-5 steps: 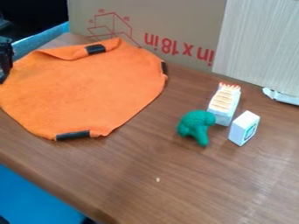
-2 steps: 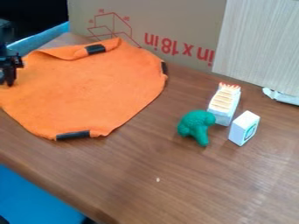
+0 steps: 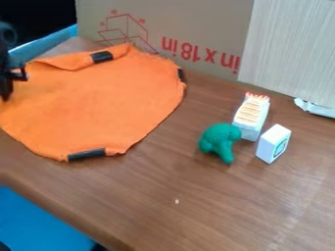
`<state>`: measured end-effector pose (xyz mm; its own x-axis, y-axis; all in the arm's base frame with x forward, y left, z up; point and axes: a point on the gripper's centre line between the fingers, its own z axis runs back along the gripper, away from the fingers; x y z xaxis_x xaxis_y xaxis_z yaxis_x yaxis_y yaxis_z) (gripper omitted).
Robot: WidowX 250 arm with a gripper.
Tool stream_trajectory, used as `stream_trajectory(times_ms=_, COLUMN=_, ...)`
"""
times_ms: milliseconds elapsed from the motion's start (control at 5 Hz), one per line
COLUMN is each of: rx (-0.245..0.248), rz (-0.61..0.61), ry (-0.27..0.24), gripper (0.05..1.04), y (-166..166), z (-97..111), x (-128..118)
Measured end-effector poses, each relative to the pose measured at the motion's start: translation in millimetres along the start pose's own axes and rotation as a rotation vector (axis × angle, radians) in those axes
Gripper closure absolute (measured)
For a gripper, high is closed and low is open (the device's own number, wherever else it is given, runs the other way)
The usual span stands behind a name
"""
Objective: Fold the cloth from bottom left to top right
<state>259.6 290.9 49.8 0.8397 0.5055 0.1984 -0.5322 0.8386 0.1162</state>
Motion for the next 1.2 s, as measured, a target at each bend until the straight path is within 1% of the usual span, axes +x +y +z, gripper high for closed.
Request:
stream_trajectory(times_ms=200, rx=-0.027, rz=-0.007, ry=-0.054, gripper=0.999, y=-4, z=21, x=5)
stream_trajectory(times_ms=400, rx=-0.038, rz=-0.029, ry=-0.082, gripper=1.010, y=-18, z=35, x=9)
stream_trajectory(times_ms=600, rx=-0.045, rz=-0.034, ry=-0.069, gripper=1.011, y=-36, z=47, x=10)
stream_trajectory(times_ms=800, rx=-0.048, rz=-0.052, ry=-0.037, gripper=1.011, y=-63, z=56, x=14)
stream_trajectory(times_ms=1000, rx=-0.066, rz=-0.058, ry=-0.027, gripper=1.011, y=-87, z=75, x=23)
stream_trajectory(times_ms=1200, rx=-0.076, rz=-0.051, ry=-0.012, gripper=1.011, y=-105, z=85, x=31)
